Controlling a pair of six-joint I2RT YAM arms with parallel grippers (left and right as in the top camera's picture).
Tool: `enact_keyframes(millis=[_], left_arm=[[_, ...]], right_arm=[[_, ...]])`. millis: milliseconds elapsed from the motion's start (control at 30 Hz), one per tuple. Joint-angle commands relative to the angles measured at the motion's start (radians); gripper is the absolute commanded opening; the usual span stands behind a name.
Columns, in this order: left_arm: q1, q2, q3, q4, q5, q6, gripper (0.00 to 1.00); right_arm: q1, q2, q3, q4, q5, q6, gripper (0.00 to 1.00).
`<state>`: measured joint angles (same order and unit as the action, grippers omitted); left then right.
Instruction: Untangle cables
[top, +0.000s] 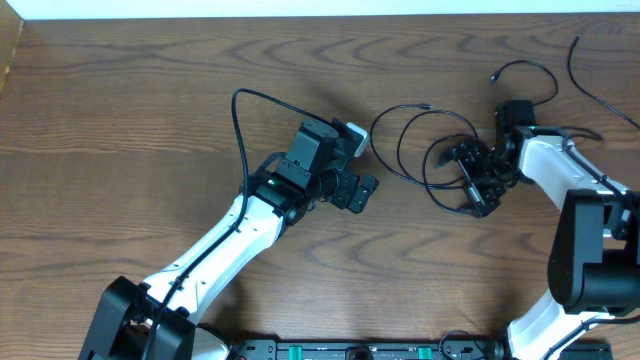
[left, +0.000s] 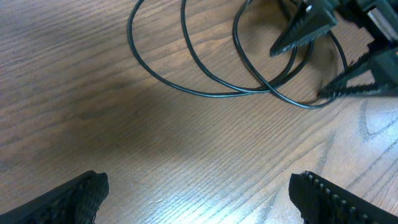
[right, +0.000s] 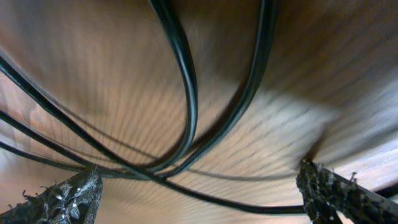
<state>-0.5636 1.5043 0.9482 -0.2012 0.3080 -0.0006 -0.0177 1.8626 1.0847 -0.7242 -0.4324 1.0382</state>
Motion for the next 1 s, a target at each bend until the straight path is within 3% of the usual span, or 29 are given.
enact_keyframes(millis=[0, 200, 400, 600, 733, 800, 967], left_arm=[[0.002, 0.003, 0.003, 0.002, -0.006, -0.005, 0.98], [0.002, 0.003, 0.003, 0.001, -0.006, -0.005, 0.98], [0.002, 0.003, 0.003, 0.0, -0.006, -0.005, 0.99], [0.002, 0.003, 0.003, -0.006, -0.006, -0.005, 0.98], [0.002, 0.003, 0.003, -0.006, -0.006, -0.005, 0.98], [0.002, 0.003, 0.003, -0.006, -0.006, -0.005, 0.98], [0.002, 0.003, 0.003, -0.006, -0.006, -0.005, 0.98]], right_arm=[[0.039, 0.076, -0.054, 0.035, -0.033, 0.127, 0.99], [0.074, 0.076, -0.054, 0.058, 0.023, 0.17, 0.99], [0.093, 0.076, -0.054, 0.087, 0.175, 0.167, 0.84], [0.093, 0.076, -0.054, 0.085, 0.432, 0.058, 0.7], [0.093, 0.076, -0.054, 0.053, 0.449, 0.056, 0.65], [0.093, 0.076, -0.054, 0.034, 0.449, 0.057, 0.53], [0.097, 0.076, -0.054, 0.029, 0.449, 0.057, 0.41]])
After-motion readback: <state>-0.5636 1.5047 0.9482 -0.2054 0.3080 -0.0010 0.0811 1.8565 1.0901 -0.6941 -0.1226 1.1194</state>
